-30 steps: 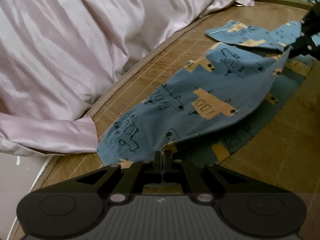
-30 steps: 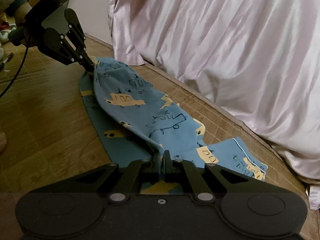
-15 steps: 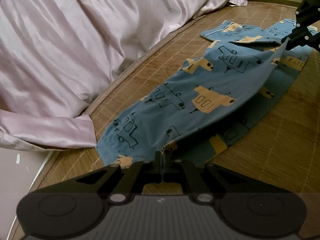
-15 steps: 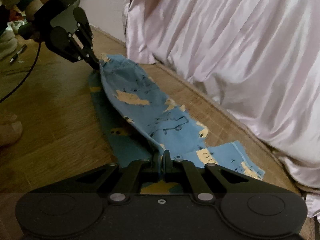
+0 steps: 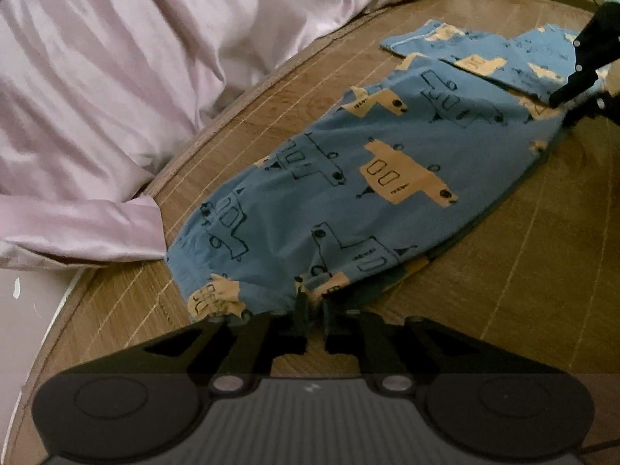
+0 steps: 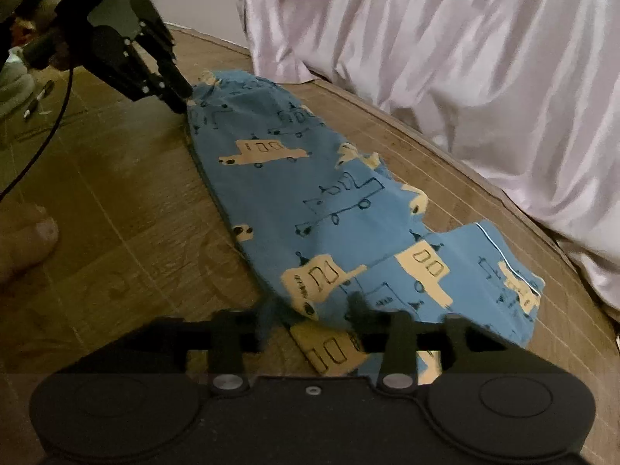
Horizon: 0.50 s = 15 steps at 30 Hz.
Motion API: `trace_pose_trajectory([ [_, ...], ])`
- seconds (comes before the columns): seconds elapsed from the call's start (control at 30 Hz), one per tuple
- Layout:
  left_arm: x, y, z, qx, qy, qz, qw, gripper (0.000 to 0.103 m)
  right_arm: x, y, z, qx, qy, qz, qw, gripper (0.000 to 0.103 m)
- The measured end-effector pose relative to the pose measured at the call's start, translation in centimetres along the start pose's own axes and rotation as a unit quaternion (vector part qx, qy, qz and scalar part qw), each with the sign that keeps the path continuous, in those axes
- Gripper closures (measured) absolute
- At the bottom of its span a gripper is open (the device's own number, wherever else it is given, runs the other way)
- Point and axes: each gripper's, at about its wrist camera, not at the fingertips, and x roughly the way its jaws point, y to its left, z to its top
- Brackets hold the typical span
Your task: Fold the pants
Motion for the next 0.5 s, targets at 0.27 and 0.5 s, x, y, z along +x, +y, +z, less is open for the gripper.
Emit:
trace_pose_trajectory([
  [0.27,-3.0,-0.6,1.5,-0.090,-0.044,-0.018,0.9948,0.011,-3.1,-2.0,-1.0,0.087,0.002,-0.101,0.991,0.001],
  [0.5,-3.1,-3.9,6.1,-0.137,-0.093,-0.078,0.9832,0.002,-4.9,-4.8,-3.6,0.175,0.014,-0.217,0.960,0.001],
])
